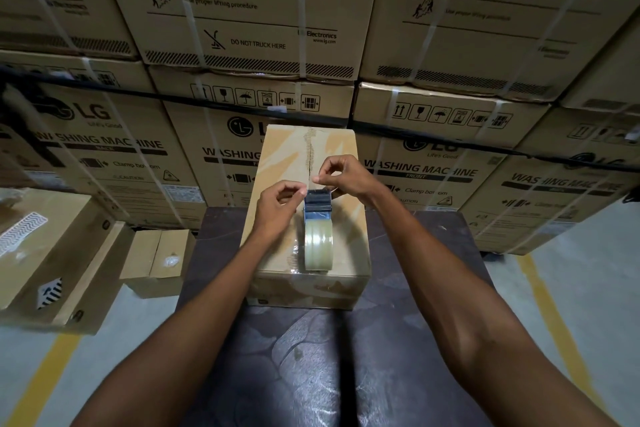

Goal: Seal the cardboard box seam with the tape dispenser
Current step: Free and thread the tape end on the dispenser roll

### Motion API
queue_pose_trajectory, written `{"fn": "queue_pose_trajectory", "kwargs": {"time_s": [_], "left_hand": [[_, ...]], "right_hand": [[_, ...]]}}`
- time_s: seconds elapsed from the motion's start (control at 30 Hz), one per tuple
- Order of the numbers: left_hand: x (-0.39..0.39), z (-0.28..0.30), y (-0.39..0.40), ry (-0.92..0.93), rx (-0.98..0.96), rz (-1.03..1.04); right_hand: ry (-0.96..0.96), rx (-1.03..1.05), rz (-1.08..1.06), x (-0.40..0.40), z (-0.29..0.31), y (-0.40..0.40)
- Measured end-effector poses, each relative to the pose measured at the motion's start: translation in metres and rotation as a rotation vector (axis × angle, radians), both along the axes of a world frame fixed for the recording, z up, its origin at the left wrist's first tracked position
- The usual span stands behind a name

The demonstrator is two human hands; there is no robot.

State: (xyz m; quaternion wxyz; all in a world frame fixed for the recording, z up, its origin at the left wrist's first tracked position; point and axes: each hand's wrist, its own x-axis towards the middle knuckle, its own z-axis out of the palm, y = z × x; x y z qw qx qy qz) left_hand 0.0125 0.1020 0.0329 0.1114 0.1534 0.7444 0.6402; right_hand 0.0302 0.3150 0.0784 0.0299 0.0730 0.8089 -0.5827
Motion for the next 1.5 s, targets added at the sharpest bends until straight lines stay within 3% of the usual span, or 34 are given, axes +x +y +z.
{"fn": "queue_pose_trajectory", "kwargs": {"time_s": [0.47,0.63,0.8,1.03,1.5], "left_hand": [[-0.010,-0.001,0.027,-0.186,0.090,0.029],[-0.013,-0.003,0.030,-0.203,0.087,0.048],[-0.014,-0.006,0.030,-0.228,0.126,0.045],[-0.016,-0.004,0.030,-0.215,0.109,0.052],[-0.020,0.003,0.019,-0.306,0.140,-0.067]], "right_hand": [[-0.113,-0.093,-0.102,0.009,-0.007,0.008],[-0.109,-0.366,-0.221,0.026,-0.017,0.009],[0.033,-0.477,-0.378,0.049,-0.033,-0.008],[0.139,-0.473,-0.562,0.058,-0.040,-0.031],[0.107,-0.361,-0.602,0.048,-0.035,-0.035]]}}
